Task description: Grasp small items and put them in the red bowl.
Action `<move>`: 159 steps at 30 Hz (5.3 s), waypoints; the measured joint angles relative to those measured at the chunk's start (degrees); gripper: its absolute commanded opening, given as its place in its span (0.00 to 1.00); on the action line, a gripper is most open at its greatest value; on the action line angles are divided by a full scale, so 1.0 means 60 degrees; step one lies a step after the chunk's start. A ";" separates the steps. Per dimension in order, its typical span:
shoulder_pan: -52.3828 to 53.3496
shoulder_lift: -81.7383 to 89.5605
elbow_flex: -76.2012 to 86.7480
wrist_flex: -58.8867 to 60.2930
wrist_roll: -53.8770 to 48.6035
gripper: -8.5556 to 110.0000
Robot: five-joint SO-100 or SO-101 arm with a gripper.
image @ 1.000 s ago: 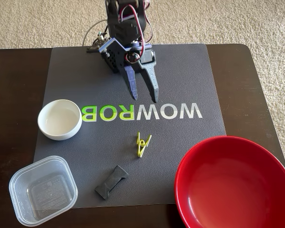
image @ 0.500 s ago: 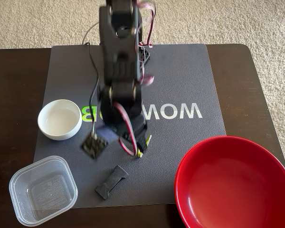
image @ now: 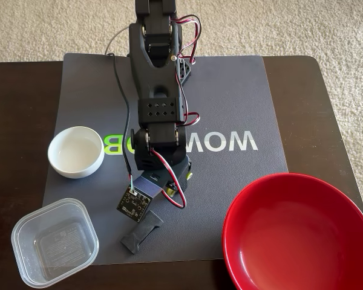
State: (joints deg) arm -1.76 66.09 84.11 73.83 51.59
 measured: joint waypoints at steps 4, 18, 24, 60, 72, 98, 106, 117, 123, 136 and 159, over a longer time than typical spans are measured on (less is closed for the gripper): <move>0.0015 -0.0103 0.0000 0.0000 -0.0088 0.07; -0.0176 0.1860 0.1318 0.0542 -0.0513 0.29; -0.2051 0.5361 0.5391 -0.0425 -0.1626 0.30; -0.1245 0.6475 0.8247 -0.2402 -0.1934 0.20; -0.1289 0.8276 1.0034 -0.2432 -0.1904 0.07; -0.2461 0.7515 0.3662 -0.1758 -0.3911 0.07; -0.3721 0.0996 -0.5317 0.0308 -0.5156 0.07; -0.4058 -0.5991 -1.4517 0.1187 -0.5610 0.31; -0.4058 -0.6592 -1.4751 0.1611 -0.6167 0.38; -0.0073 -0.1641 -1.1367 0.3984 -0.9214 0.34; 0.5229 -0.5083 -1.1558 0.3970 -0.8965 0.28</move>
State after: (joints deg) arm 29.62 35.60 14.77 97.65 -2.20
